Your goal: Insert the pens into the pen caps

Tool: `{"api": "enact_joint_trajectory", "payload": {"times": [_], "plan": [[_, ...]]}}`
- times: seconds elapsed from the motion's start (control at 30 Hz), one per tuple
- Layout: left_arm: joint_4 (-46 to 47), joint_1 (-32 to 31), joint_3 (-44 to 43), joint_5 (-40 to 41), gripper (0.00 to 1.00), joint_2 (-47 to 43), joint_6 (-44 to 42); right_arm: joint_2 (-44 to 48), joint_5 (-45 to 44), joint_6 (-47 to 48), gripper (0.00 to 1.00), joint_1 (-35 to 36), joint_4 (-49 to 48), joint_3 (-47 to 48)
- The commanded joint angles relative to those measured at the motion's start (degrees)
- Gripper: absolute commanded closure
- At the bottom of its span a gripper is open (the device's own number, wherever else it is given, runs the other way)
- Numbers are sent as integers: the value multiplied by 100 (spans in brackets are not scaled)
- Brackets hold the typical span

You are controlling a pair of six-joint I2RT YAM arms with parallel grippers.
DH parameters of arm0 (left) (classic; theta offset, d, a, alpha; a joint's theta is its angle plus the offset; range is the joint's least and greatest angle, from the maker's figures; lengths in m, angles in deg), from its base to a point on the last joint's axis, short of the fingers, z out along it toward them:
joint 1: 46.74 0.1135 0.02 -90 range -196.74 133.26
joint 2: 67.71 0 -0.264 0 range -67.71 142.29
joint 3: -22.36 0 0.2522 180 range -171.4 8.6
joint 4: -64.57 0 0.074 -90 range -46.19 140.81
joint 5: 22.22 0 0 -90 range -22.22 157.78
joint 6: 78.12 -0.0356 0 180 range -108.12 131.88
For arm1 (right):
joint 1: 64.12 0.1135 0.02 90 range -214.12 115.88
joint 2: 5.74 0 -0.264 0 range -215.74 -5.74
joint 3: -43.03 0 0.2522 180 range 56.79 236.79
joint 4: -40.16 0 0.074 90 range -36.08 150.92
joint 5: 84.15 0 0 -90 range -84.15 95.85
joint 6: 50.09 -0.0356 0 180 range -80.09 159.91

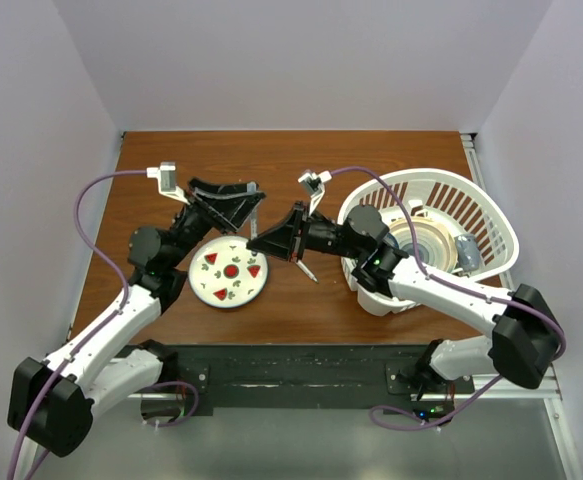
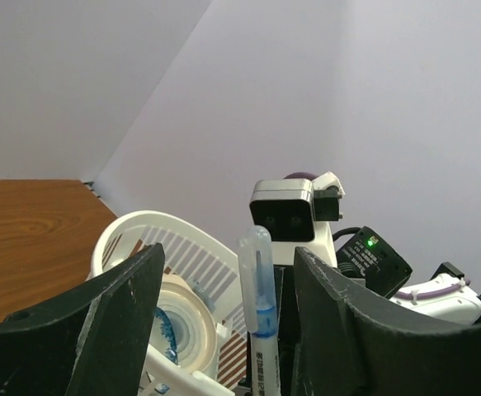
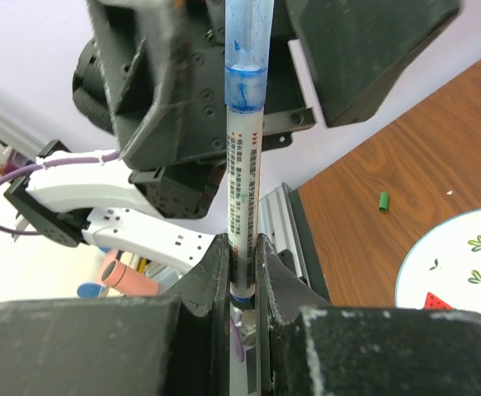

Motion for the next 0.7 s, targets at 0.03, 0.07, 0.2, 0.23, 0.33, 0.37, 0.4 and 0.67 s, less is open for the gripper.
{"api": "enact_joint_trajectory", "payload": {"times": [0.03, 0.07, 0.2, 0.23, 0.33, 0.37, 0.4, 0.67], "plan": [[-296, -16, -555, 38, 31, -5, -433, 240, 280, 251, 100, -10, 150, -47], [-314, -16, -625, 47, 32, 12, -450, 266, 298, 260, 100, -10, 186, -38], [-402, -8, -766, 47, 35, 21, -494, 327, 342, 374, 100, -10, 362, -11], [-436, -8, -784, 47, 40, 4, -512, 336, 342, 365, 100, -10, 388, -11], [-551, -8, -758, 108, 52, -66, -556, 424, 298, 400, 100, -10, 449, -46], [-542, -8, -731, 91, 55, -75, -547, 442, 298, 418, 100, -10, 467, -47], [-551, -8, -705, 48, 59, -93, -530, 451, 263, 435, 100, -1, 493, -47], [-314, -8, -257, -462, 100, -102, -284, 460, 123, 585, 100, -28, 818, 120]]}}
